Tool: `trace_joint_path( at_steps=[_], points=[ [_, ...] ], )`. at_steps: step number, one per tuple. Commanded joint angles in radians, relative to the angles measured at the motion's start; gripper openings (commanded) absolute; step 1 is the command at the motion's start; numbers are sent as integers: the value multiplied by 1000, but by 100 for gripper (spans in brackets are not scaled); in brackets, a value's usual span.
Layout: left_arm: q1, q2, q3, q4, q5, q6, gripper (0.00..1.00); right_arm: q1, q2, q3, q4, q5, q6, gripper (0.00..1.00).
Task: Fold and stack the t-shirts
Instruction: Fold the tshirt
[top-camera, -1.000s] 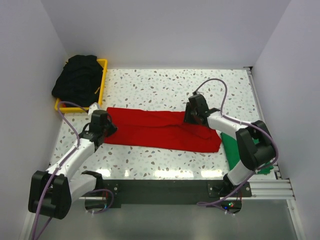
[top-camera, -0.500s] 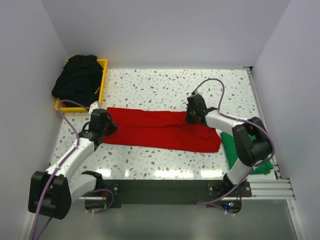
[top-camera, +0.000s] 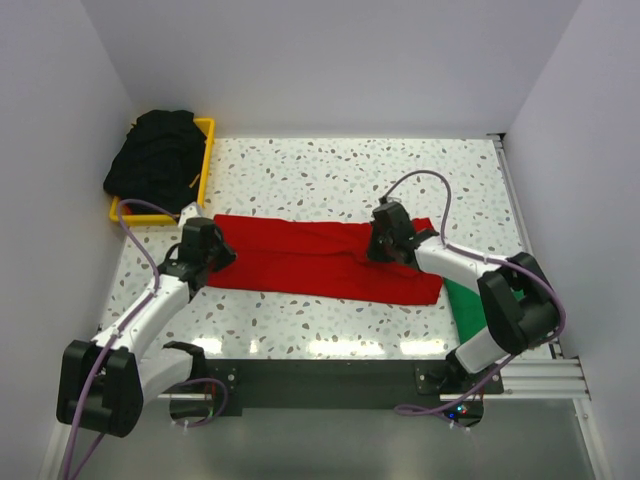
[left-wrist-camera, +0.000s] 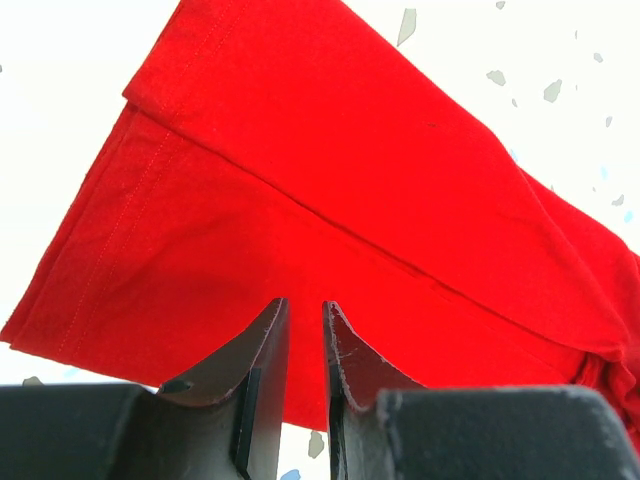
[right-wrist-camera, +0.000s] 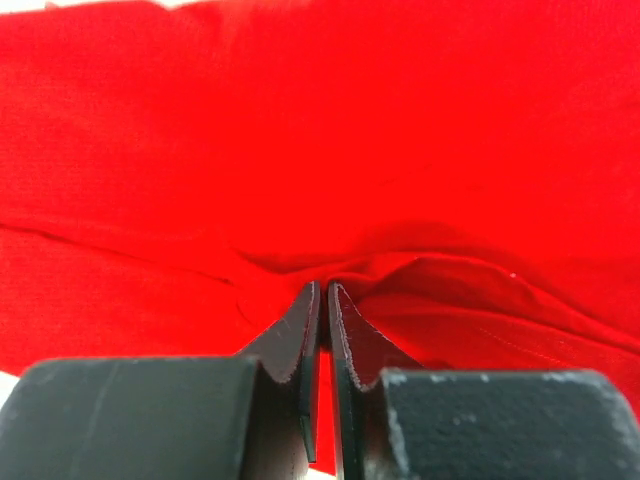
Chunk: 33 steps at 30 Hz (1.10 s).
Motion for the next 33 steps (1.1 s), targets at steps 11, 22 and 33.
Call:
trace_joint_path(
  at_steps=[11,22,33],
  points=[
    [-1,17,32,23,21,22,25,121,-86,-75,55,43,91,14],
    [-2,22,31,27,26,23,24,159,-118,-74,50,47,92,27],
    [-2,31,26,48,56,13,24,159,-245,3,-115,159,48,28]
  ],
)
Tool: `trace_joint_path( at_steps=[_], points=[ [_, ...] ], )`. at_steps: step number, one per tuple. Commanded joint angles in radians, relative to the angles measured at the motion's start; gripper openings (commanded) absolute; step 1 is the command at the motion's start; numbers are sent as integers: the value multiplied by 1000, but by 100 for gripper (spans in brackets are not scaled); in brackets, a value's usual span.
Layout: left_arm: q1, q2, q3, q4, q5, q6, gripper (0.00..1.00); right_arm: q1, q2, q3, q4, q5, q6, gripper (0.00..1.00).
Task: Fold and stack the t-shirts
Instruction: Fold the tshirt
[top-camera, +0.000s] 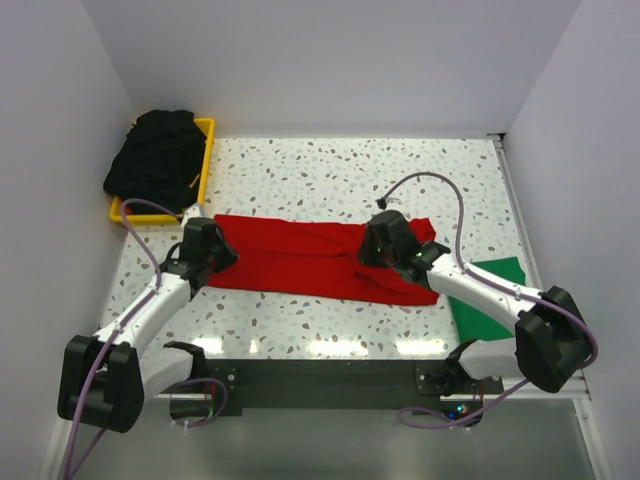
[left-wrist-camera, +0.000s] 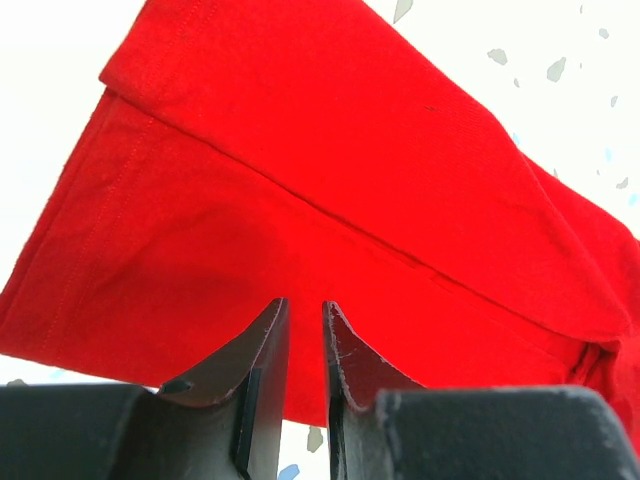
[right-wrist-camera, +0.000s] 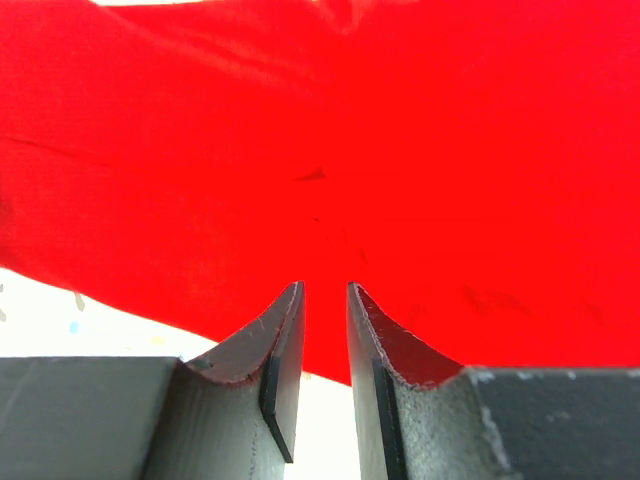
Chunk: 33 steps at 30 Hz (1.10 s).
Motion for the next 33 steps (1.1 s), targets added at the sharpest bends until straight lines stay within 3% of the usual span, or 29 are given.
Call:
trace_joint_path(
  at_steps=[1,17,28,33],
  points=[
    [-1,11,22,50,34,3,24,3,-9,51,-52,88,-21,28],
    [-36,123,40,138,84,-36,22,38,238,-32,68,46,21,27],
    [-100,234,110,159,52,-47,22,43,28,13,-119,185,14,32],
    [-197,342,209,119,3,-43,22,-8,-34,-7,-162,228,12,36]
  ],
)
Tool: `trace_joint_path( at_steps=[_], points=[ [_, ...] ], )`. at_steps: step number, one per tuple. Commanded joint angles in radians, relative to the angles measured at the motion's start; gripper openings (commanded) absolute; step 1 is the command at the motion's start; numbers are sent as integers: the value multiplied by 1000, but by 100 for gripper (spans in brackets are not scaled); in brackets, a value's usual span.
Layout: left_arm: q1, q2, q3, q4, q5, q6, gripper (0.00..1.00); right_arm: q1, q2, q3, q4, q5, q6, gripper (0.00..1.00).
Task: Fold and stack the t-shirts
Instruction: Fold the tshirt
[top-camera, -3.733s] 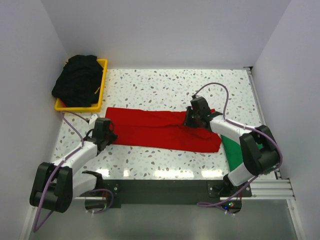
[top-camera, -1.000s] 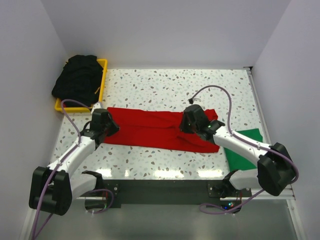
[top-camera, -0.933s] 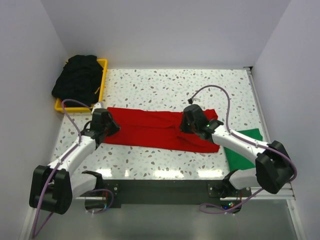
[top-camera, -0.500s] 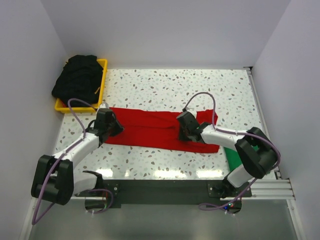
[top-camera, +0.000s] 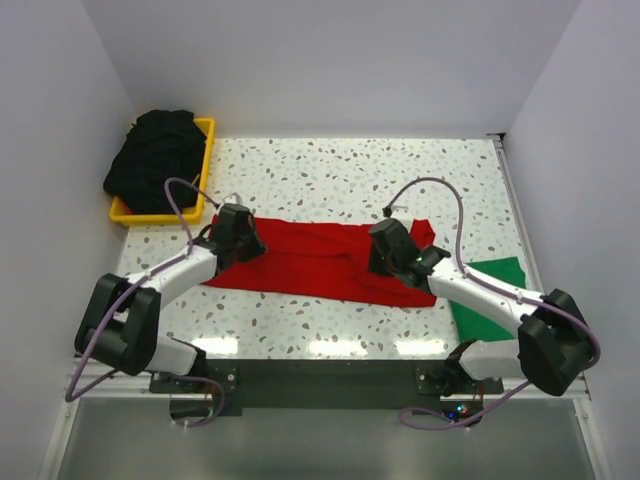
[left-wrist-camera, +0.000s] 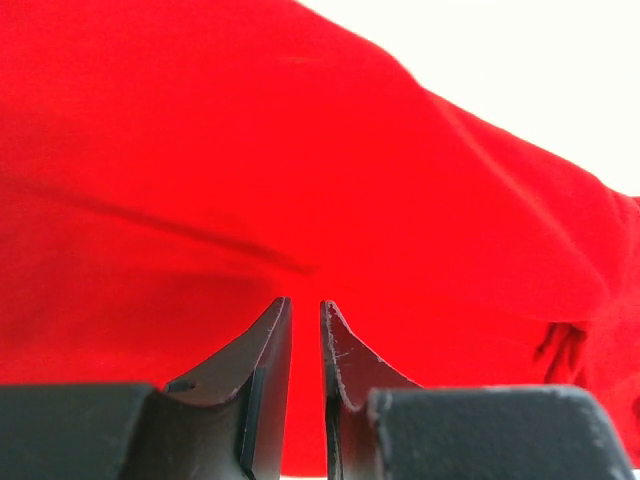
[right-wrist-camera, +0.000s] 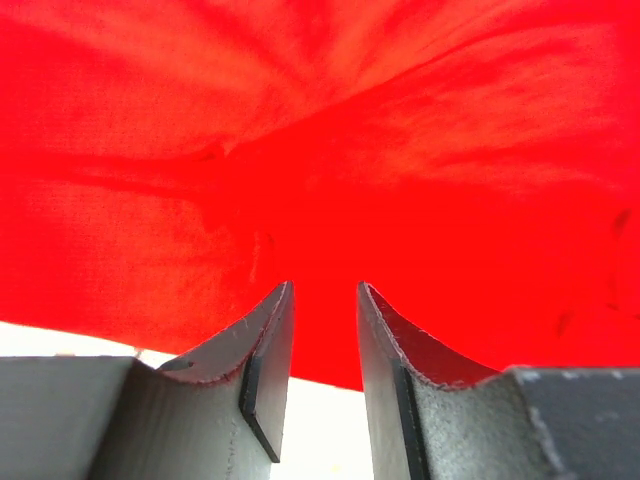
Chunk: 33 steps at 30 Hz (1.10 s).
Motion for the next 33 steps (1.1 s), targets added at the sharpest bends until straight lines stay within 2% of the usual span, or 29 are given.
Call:
trace_joint_path(
  at_steps=[1,5,8,14,19,25,29,31,33],
  points=[
    [-68,68,105,16,-50,-7,22,-51,-25,4,-48,76,7,36],
    [-119,127,128,5,-69,-6,22,-189,-14,-71,8,-62,3,36],
    [-142,159,116,2,-93,2,22,-239,12,-99,40,-97,-1,36],
    [-214,180,62,-22,-182,25,20,-261,98,-79,70,-117,0,36],
    [-263,165,2,-48,-218,13,18,-315,268,-3,82,-120,-38,36],
    [-335,82,-65,-55,-218,-78,18,-373,512,241,21,-127,-113,36],
    [-375,76,-39,-53,-193,-131,18,-375,676,543,-96,-142,-174,36],
    [-386,101,8,-45,-175,-145,18,-373,751,667,-151,-146,-202,36],
    [-397,145,75,-36,-132,-159,19,-375,872,863,-222,-146,-246,36]
  ],
)
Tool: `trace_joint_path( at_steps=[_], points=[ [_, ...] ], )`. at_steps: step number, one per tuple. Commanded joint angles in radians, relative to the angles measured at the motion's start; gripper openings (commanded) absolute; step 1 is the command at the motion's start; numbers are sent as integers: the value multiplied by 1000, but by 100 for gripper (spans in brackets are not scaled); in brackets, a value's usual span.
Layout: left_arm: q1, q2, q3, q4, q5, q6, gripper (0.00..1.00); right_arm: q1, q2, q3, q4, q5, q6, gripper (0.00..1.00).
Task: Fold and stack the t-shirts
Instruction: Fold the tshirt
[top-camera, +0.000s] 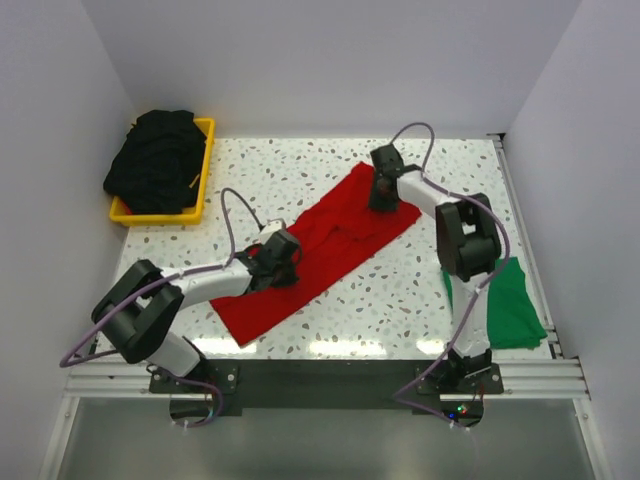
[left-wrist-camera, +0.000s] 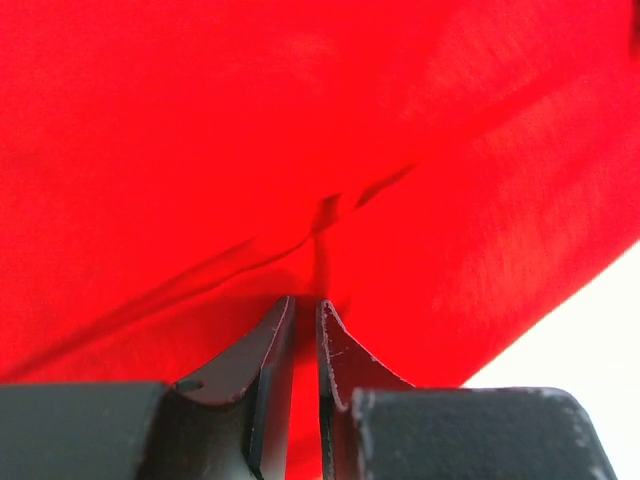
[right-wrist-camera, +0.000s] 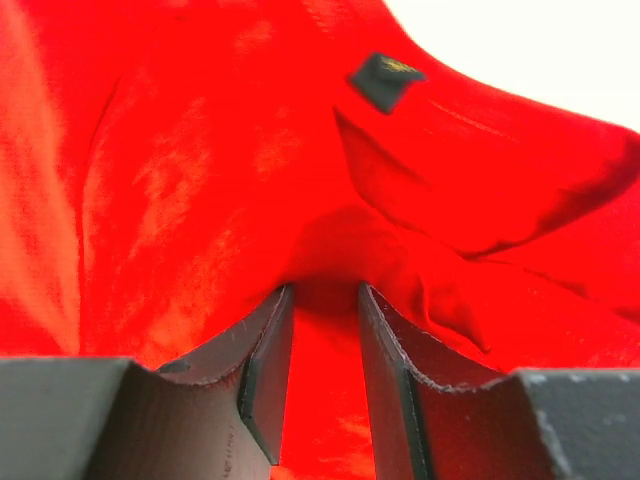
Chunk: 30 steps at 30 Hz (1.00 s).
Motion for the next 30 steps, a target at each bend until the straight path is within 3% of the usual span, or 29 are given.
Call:
trace_joint_path(
  at_steps=[1,4,7,11,17,23,30],
  points=[
    [-27,67,118,-3,70,-51,19,-2,162,241,-141,-22,-100,36],
    [-35,123,231,-22,99,-31,20,-2,321,564,-258,-44,-146,36],
    [-35,133,320,-81,78,18,22,-2,434,758,-315,-71,-175,37],
    [-34,53,324,-138,-23,96,26,-1,449,834,-315,-79,-199,38],
    [-34,-74,160,-212,-109,157,24,-1,273,671,-197,-85,-163,39],
    [-43,-149,16,-172,-7,158,14,-1,119,503,-131,-100,-120,38],
    [-105,-142,-55,-140,6,107,7,18,16,237,1,-168,-80,38]
  ],
)
